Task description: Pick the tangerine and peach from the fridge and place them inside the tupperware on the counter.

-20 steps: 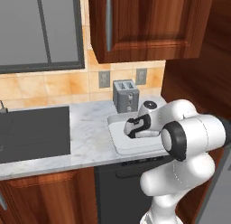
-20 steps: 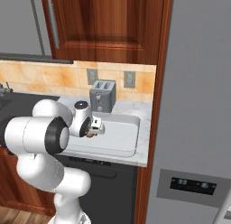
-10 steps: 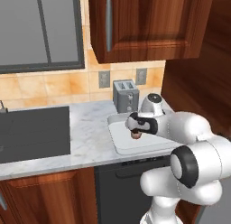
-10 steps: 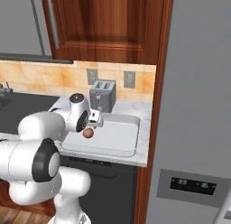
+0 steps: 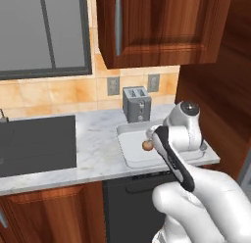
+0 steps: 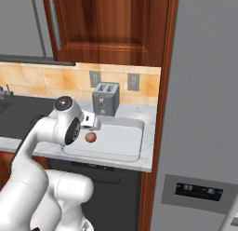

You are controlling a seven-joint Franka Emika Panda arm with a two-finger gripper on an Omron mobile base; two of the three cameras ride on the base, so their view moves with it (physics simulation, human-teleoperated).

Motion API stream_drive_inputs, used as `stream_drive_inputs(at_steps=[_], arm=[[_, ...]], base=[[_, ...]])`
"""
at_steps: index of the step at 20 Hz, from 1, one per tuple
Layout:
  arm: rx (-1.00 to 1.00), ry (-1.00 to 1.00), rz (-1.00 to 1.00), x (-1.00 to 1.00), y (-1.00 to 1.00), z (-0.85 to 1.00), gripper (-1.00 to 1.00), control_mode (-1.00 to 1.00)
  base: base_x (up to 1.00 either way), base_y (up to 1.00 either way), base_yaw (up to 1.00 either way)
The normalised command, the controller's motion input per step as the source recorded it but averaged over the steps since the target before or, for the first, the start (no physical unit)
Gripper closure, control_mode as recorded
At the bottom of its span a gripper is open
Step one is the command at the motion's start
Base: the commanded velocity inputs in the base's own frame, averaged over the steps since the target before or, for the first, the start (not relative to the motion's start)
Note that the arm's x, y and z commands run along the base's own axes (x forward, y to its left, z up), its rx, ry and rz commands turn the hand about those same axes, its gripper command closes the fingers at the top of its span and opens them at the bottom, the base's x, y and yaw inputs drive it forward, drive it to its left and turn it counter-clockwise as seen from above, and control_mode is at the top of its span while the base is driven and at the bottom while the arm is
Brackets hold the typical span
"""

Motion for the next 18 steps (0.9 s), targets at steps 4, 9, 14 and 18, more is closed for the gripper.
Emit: stream_drive_inputs(at_steps=[4,9,14,18], arm=[[0.0,-0.2,0.0,-1.0,-0.11,0.67,-1.0,-1.0],[-0.01,-0.12,0.0,-0.99,-0.01,0.57,-1.0,-1.0],[-0.03,-0.02,0.0,-0.72,0.0,0.46,-1.0,-1.0],[-0.02,0.0,0.0,-0.28,0.0,0.15,-1.0,1.0]], base=[[0.0,0.0,0.0],[0.0,0.0,0.0],[0.0,0.0,0.0],[-0.44,0.0,0.0]])
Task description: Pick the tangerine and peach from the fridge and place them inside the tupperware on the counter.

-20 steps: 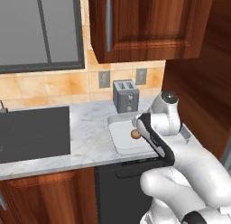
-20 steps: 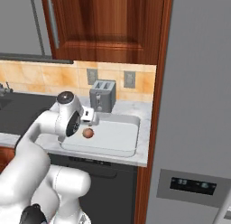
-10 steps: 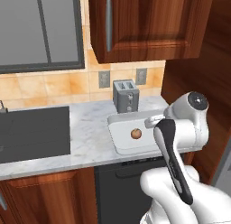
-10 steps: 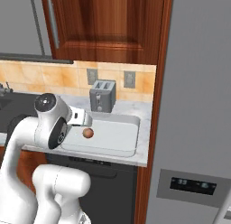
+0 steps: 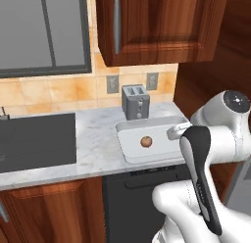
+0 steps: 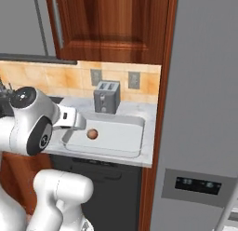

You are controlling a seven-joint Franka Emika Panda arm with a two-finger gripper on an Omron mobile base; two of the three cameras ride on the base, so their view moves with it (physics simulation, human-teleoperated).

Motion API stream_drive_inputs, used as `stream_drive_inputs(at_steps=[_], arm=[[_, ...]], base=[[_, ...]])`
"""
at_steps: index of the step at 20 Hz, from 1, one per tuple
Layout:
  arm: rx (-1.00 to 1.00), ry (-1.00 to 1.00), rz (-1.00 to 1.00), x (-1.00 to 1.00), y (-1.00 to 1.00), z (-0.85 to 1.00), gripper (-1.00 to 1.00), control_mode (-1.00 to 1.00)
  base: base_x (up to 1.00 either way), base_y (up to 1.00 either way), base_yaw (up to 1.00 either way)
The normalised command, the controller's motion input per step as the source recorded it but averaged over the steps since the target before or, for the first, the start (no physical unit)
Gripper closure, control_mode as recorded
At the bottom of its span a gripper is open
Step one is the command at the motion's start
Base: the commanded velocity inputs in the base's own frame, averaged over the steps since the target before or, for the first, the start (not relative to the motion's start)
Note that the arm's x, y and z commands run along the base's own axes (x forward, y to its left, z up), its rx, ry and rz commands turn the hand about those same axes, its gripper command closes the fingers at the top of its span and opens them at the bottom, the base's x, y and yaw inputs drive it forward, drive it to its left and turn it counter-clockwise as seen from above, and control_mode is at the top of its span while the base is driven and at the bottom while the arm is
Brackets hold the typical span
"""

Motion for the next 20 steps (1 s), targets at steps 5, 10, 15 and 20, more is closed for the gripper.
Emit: stream_drive_inputs(at_steps=[5,10,15,20], arm=[[0.0,0.0,0.0,0.0,0.0,0.0,-1.0,1.0],[0.0,0.0,0.0,0.0,0.0,0.0,-1.0,1.0],[0.0,0.0,0.0,0.0,0.0,0.0,-1.0,1.0],[0.0,0.0,0.0,0.0,0.0,0.0,-1.0,1.0]], base=[[-1.0,-0.21,-0.01],[-1.0,-0.74,-0.06],[-0.63,-0.98,-0.13],[-0.04,-0.83,-0.13]])
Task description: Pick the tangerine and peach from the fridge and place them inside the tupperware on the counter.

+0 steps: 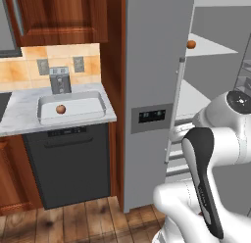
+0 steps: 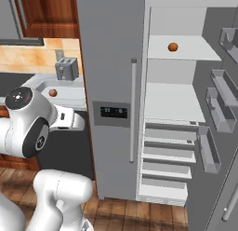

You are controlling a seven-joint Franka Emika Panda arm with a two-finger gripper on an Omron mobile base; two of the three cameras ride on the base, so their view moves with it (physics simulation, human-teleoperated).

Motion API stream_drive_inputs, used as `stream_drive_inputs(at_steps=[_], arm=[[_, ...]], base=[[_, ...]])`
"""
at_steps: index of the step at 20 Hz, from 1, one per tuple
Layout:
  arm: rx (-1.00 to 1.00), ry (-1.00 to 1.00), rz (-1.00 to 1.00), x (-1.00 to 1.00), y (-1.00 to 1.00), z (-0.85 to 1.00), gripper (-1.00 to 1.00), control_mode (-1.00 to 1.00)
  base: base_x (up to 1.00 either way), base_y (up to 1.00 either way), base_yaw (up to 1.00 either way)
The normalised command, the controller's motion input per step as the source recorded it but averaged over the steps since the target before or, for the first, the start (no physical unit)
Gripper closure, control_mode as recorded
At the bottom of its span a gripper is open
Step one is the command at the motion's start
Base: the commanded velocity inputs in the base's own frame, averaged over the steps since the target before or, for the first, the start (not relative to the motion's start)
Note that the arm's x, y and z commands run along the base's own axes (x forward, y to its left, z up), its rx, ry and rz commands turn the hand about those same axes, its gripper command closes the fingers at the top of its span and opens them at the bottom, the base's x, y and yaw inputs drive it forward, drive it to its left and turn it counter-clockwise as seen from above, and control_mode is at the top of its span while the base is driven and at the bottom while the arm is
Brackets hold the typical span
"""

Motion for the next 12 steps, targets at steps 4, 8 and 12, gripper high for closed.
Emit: stream_drive_inputs(at_steps=[4,8,12], arm=[[0.0,0.0,0.0,0.0,0.0,0.0,-1.0,1.0],[0.0,0.0,0.0,0.0,0.0,0.0,-1.0,1.0],[0.0,0.0,0.0,0.0,0.0,0.0,-1.0,1.0]], base=[[0.05,-0.39,-0.06],[0.13,-0.2,-0.04],[0.12,-0.38,-0.03]])
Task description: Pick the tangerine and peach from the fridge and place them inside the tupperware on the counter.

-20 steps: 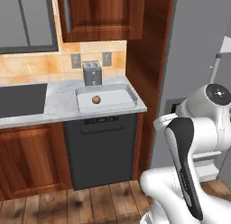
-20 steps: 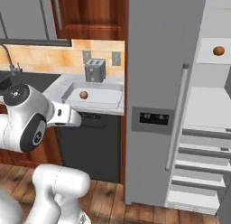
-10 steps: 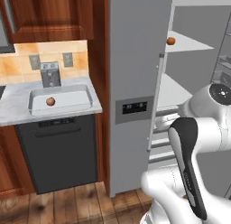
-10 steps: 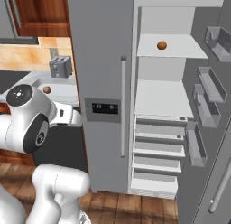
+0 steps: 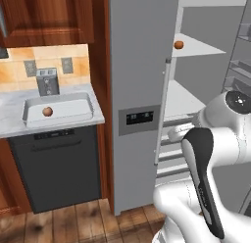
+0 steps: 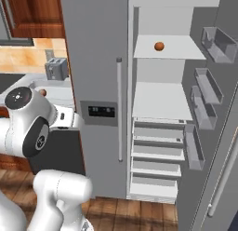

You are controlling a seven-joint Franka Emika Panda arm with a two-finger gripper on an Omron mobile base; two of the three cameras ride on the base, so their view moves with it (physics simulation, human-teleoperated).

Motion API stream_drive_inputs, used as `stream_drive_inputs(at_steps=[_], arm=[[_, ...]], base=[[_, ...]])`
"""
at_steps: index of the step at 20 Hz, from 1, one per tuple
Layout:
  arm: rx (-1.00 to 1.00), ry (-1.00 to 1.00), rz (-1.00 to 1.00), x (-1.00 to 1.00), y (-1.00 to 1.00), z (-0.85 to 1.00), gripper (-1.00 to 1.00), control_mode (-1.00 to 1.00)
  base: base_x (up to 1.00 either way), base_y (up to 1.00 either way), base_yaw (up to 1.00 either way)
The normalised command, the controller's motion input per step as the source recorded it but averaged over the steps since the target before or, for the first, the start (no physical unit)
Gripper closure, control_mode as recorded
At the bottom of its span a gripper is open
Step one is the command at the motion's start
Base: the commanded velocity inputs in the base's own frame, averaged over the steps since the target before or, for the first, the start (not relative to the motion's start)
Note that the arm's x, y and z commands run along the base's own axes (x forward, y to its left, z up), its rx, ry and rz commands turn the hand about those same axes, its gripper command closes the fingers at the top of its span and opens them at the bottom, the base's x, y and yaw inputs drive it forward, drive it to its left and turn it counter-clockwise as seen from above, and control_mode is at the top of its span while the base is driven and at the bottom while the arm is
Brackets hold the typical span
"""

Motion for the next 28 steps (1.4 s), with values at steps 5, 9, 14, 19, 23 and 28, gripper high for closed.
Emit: stream_drive_inputs(at_steps=[5,9,14,19,23,28], arm=[[0.0,0.0,0.0,0.0,0.0,0.0,-1.0,1.0],[0.0,0.0,0.0,0.0,0.0,0.0,-1.0,1.0],[0.0,0.0,0.0,0.0,0.0,0.0,-1.0,1.0],[0.0,0.0,0.0,0.0,0.0,0.0,-1.0,1.0],[0.0,0.0,0.0,0.0,0.0,0.0,-1.0,1.0],[0.0,0.0,0.0,0.0,0.0,0.0,-1.0,1.0]], base=[[0.13,-0.66,-0.02],[0.2,-0.57,-0.02],[0.36,-0.24,-0.01],[0.48,-0.19,0.0],[0.48,-0.4,0.0],[0.35,-0.45,0.0]])
